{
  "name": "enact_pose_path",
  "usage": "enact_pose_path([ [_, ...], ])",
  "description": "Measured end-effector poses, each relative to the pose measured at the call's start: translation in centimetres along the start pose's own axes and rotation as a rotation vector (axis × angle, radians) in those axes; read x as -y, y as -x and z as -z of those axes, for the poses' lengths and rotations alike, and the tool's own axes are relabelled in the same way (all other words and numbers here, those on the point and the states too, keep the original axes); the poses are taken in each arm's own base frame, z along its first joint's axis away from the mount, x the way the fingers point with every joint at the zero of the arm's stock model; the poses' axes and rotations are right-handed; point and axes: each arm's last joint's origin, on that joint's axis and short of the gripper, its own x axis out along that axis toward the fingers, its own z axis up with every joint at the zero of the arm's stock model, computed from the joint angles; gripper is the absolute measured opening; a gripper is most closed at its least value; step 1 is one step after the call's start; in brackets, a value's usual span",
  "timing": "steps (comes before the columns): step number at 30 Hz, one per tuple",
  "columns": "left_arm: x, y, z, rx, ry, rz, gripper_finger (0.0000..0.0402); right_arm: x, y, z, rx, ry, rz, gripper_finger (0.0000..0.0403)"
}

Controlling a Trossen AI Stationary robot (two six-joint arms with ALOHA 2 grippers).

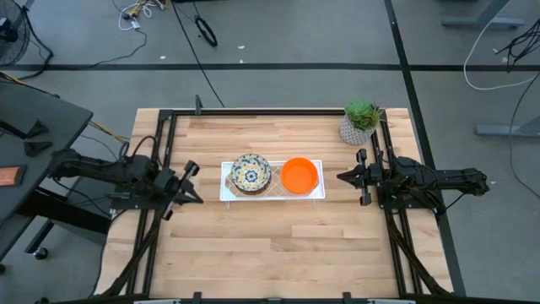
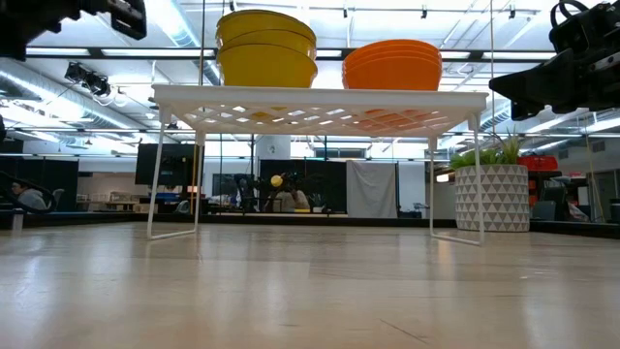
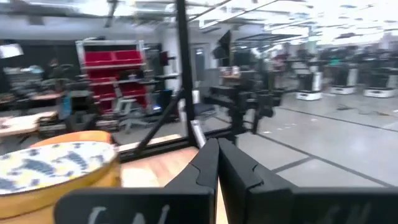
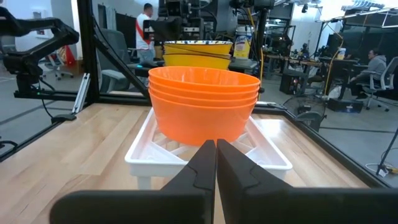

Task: Pick & Place Mini bowls
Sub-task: Return to Home Position

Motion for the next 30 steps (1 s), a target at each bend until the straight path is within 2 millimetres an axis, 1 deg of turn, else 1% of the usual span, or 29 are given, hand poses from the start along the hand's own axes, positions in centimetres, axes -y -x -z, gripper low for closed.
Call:
enact_pose_path([
  [5,0.4,0.7,1.5,-0.007,0.005,0.059,0.0014,0.0,0.0,0.0,0.0,0.0,0.0,0.0016],
  [15,0.8,1.8,4.3,-0.051,0.068,0.057,0.0014,0.0,0.0,0.0,0.0,0.0,0.0,0.0016],
  [22,0.5,2.3,4.8,-0.102,0.036,-0.01,0.0014,0.0,0.0,0.0,0.0,0.0,0.0,0.0016],
  [30,0.2,3.2,5.5,-0.184,0.048,-0.058,0.0014,0.0,0.0,0.0,0.0,0.0,0.0,0.0016],
])
